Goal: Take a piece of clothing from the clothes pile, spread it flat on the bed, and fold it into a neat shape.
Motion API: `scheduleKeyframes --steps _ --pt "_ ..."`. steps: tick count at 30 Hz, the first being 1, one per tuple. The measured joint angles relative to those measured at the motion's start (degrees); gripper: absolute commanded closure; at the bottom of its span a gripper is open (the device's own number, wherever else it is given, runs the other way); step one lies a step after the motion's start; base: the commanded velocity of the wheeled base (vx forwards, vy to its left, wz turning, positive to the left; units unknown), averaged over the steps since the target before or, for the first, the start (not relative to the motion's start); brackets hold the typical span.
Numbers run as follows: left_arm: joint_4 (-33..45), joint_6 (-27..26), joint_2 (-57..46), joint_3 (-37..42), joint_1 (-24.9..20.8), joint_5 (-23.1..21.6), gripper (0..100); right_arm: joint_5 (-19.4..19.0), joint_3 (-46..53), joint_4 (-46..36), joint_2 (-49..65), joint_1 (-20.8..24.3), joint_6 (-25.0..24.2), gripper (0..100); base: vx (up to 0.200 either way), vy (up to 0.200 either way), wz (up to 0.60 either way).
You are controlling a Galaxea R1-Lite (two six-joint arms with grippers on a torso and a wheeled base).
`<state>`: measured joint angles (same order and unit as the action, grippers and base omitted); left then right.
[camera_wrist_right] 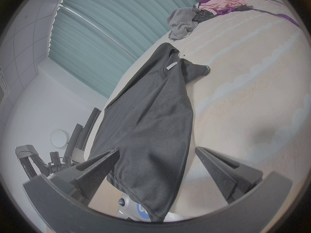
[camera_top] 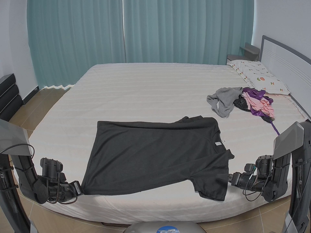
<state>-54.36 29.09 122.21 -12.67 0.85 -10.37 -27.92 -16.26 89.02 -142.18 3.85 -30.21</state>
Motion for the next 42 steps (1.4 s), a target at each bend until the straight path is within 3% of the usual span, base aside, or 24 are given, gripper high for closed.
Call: scheduleKeyframes --steps 7,8,15,23,38,42 --pt "-0.02 -0.02 0.01 0.00 0.00 0.01 100 1.18 -1.79 0.00 -0.90 0.50 -0.11 0 0.000 0.000 0.00" --pt "0.00 0.00 0.01 0.00 0.00 0.01 100 1.27 -1.95 0.00 -1.04 0.68 -0.11 100 0.000 0.000 0.00" --pt "-0.02 0.00 0.09 0.00 0.00 0.01 100 2.55 -2.04 -0.12 -1.40 0.89 -0.37 100 0.000 0.000 0.00" --pt "-0.02 0.00 0.06 0.00 0.07 0.01 100 2.28 0.34 -0.11 -0.49 -2.15 -1.21 100 0.000 0.000 0.00" --pt "-0.27 -0.29 -0.46 0.57 0.07 0.11 100 -1.34 10.37 -0.01 4.14 -5.63 -0.69 100 0.000 0.000 0.00" --pt "-0.29 -0.60 -0.57 0.74 0.02 0.15 100 -3.30 13.24 -0.01 5.07 -6.90 1.63 100 0.000 0.000 0.00"
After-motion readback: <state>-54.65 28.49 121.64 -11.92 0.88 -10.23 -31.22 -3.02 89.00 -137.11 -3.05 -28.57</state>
